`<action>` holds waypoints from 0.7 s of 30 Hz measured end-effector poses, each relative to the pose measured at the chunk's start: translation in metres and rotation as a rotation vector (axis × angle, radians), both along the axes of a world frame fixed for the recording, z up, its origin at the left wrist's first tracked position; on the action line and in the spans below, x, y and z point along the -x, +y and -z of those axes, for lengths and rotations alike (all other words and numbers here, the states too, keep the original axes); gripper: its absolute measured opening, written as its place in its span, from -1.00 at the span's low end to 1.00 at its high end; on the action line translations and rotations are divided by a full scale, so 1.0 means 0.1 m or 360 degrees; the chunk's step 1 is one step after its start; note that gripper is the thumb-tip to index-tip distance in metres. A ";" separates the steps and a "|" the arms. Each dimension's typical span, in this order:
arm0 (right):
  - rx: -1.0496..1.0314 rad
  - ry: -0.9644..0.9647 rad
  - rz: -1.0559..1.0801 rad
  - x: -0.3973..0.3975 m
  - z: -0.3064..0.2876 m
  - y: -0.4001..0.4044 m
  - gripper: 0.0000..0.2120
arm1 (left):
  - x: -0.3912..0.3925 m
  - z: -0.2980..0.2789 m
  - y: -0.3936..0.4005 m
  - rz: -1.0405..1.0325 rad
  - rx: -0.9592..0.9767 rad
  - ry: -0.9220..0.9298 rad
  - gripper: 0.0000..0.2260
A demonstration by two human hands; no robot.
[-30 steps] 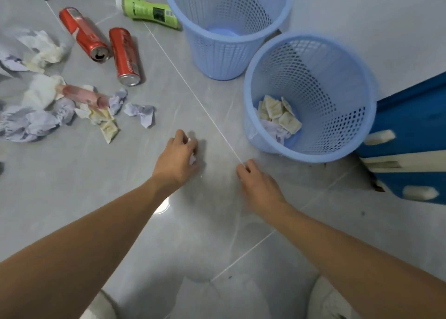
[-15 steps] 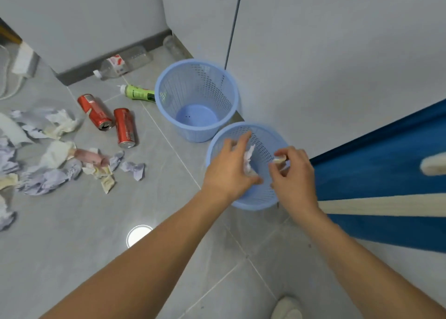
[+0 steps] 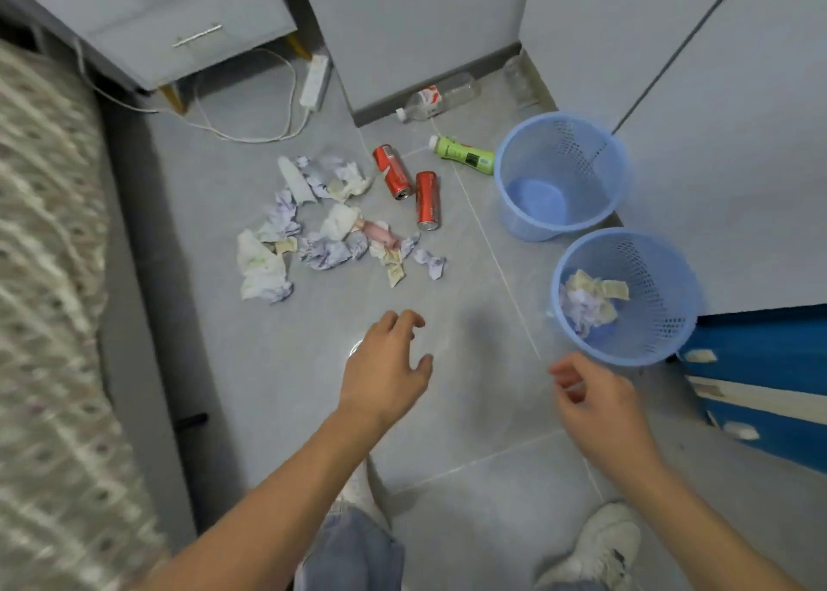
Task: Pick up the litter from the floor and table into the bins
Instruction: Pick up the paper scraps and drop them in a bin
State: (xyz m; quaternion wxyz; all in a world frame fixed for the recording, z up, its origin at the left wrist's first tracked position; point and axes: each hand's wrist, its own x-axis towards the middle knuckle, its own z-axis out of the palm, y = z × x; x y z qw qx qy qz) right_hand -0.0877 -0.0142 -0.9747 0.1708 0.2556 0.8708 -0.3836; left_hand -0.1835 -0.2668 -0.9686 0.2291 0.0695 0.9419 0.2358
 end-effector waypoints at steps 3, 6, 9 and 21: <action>0.0045 -0.0068 -0.0139 0.12 -0.35 -0.46 -0.77 | 0.04 -0.40 -0.59 -0.0174 0.0045 -0.0011 -0.71; 0.0047 -0.0041 -0.0257 0.37 -0.66 -0.83 -0.73 | 0.12 -0.71 -1.08 -0.0314 0.0042 0.0015 -0.75; 0.0060 0.0004 -0.0330 0.73 -0.96 -1.13 -0.74 | 0.22 -0.97 -1.50 -0.0419 -0.0023 0.0004 -0.78; -0.0022 -0.0006 -0.0319 1.62 -1.28 -2.31 -0.93 | 0.79 -1.38 -2.49 -0.0487 -0.0100 -0.0083 -0.79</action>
